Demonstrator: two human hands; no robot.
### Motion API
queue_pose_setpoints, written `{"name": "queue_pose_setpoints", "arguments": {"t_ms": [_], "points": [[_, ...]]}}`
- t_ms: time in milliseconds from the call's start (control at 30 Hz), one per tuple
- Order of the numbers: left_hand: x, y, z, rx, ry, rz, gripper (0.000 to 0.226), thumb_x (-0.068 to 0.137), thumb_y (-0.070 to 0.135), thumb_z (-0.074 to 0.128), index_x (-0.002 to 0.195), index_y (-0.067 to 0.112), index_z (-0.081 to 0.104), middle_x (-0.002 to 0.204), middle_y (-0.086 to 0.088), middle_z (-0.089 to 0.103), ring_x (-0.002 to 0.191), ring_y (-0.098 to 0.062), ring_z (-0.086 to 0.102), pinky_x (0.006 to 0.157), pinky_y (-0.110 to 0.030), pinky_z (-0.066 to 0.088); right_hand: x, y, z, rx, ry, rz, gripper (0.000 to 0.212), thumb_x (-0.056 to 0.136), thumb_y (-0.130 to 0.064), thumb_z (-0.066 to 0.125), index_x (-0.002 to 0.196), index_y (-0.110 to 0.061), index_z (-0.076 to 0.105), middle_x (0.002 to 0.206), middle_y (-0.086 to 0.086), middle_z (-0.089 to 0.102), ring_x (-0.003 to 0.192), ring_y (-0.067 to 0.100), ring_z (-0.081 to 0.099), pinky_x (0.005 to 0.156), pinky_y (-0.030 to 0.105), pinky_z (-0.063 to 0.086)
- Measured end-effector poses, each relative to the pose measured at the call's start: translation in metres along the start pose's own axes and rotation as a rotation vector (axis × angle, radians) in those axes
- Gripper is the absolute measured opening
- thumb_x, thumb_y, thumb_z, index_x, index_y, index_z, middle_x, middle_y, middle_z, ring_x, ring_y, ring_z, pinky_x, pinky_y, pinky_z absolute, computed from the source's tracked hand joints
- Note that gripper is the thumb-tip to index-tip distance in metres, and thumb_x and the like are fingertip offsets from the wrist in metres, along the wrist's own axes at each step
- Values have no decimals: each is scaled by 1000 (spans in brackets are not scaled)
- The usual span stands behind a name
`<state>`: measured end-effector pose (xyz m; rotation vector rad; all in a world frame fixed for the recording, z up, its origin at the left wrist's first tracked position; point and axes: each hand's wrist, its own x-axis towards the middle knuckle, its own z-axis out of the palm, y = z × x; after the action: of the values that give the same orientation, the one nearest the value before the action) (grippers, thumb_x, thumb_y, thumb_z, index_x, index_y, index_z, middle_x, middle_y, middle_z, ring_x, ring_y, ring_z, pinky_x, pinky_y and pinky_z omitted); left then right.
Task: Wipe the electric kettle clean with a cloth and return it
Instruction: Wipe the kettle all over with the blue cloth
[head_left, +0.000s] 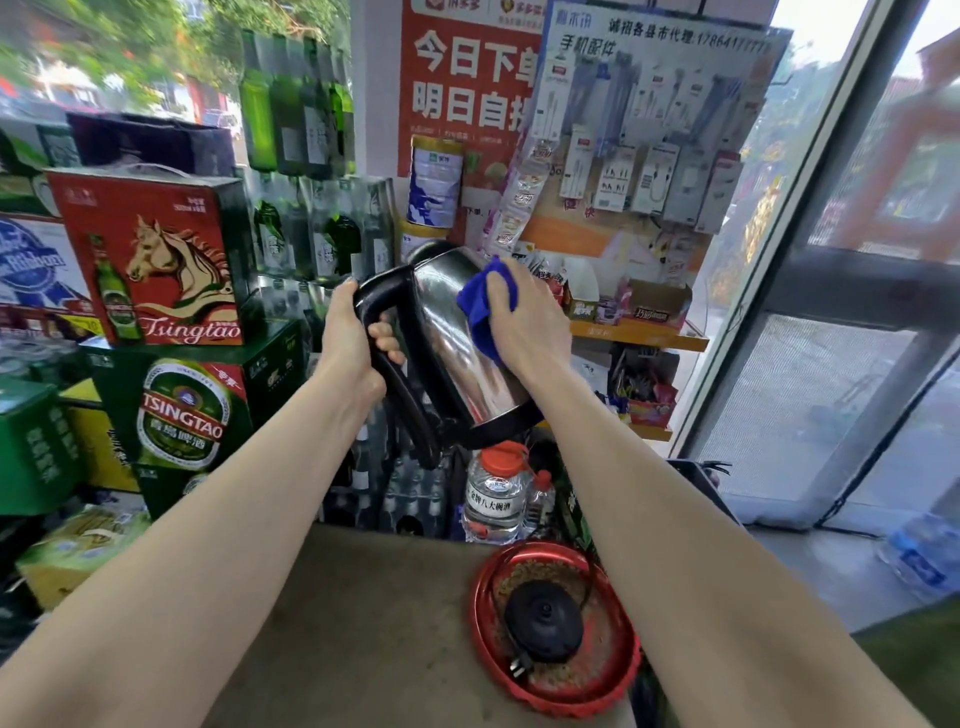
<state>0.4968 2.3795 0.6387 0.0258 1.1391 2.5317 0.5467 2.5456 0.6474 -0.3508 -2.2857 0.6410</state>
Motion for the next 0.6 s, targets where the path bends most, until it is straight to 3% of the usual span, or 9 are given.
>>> {"name": "queue_pose_setpoints", "arguments": {"t_ms": [67, 167, 267, 333, 400, 467, 600], "points": [[3, 1, 5, 38, 7, 3, 49, 93, 58, 44, 61, 21, 44, 40, 10, 34, 32, -7, 28, 37, -18, 24, -9, -8, 8, -146, 48, -126, 57, 99, -52, 29, 152, -31, 38, 154, 8, 44, 139, 34, 43, 112, 50, 37], [6, 1, 7, 38, 19, 4, 48, 92, 58, 45, 62, 21, 46, 40, 9, 36, 33, -7, 30, 37, -18, 25, -36, -7, 26, -480, 63, -455, 60, 98, -52, 38, 154, -31, 36, 164, 13, 27, 150, 41, 24, 120, 59, 22], [9, -2, 2, 44, 43, 7, 50, 92, 58, 45, 60, 20, 48, 40, 9, 38, 33, -8, 31, 37, -18, 27, -44, 20, 29, -496, 35, -699, 54, 100, -47, 45, 152, -30, 43, 164, 10, 31, 152, 39, 24, 120, 57, 24], [12, -5, 1, 72, 53, 22, 49, 90, 58, 47, 61, 19, 48, 41, 8, 38, 32, -9, 31, 36, -17, 27, -34, 25, 22, -327, 42, -588, 52, 101, -44, 44, 151, -32, 43, 162, 5, 34, 151, 33, 28, 119, 52, 32], [11, -11, 3, 125, 42, 24, 46, 89, 57, 49, 64, 19, 49, 42, 7, 39, 32, -10, 32, 36, -16, 27, -20, 13, 17, -113, 31, -307, 52, 101, -44, 39, 152, -33, 41, 161, 2, 35, 148, 28, 32, 117, 49, 35], [10, -14, 6, 146, 26, 24, 45, 89, 56, 51, 65, 18, 51, 44, 6, 41, 33, -9, 33, 36, -17, 29, -12, 0, 15, -98, 64, -211, 52, 100, -44, 36, 151, -32, 42, 160, 4, 37, 146, 29, 34, 115, 50, 36], [7, -6, 11, 91, 39, 34, 47, 91, 55, 49, 62, 18, 50, 42, 8, 39, 32, -8, 32, 35, -16, 28, -38, 11, 22, -453, 88, -610, 52, 100, -43, 43, 151, -31, 44, 164, 8, 30, 152, 39, 22, 119, 60, 25]]}}
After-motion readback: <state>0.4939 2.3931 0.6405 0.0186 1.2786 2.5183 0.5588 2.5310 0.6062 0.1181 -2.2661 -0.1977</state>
